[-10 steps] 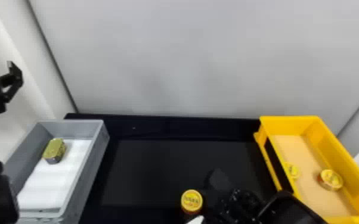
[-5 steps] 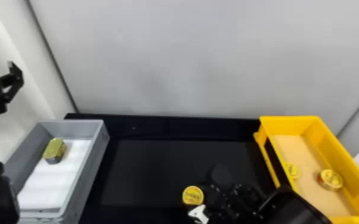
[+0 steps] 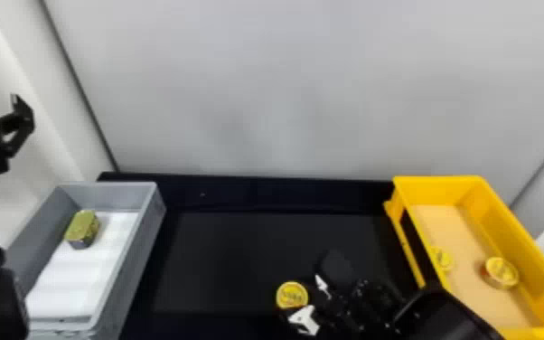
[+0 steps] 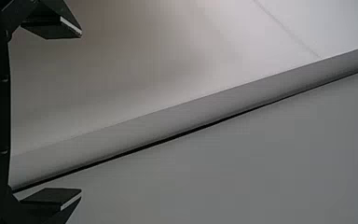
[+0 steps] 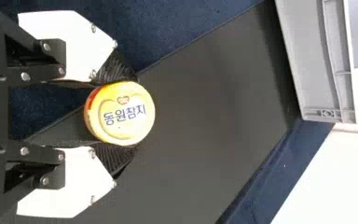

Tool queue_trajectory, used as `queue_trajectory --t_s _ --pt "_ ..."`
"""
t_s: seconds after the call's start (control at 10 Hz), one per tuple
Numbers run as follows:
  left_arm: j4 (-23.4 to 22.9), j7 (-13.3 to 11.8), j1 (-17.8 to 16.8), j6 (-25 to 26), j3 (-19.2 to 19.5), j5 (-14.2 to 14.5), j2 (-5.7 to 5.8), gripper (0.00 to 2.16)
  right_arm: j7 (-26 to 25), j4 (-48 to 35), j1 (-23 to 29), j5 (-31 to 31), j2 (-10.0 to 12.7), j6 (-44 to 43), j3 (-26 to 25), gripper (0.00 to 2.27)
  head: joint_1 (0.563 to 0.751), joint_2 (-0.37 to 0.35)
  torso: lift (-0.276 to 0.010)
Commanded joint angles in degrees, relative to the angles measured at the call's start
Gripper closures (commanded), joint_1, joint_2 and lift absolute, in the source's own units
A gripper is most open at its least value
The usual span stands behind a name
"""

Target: Pick up the round yellow can and place it in the yellow rectangular box

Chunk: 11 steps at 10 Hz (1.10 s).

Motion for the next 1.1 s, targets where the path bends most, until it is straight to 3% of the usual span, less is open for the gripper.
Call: queue_trajectory --t_s 0.0,0.6,1.0 --pt "0.0 0.1 0.0 0.0 0.09 0.08 -0.15 0.08 0.04 -0.61 0.98 -0.21 0.43 0.29 -1.02 0.77 0.694 0.014 -0.056" --pt "0.18 0.62 0.27 0.27 0.0 0.52 -0.15 0.08 -0.22 -5.36 1.69 -0.74 0.43 0.46 -3.04 0.85 0.694 0.014 -0.056" --pt "0.18 0.98 0.53 0.71 0.0 0.52 -0.15 0.08 -3.57 -17.05 1.69 2.08 0.7 4.77 -10.43 0.85 0.694 0.014 -0.056"
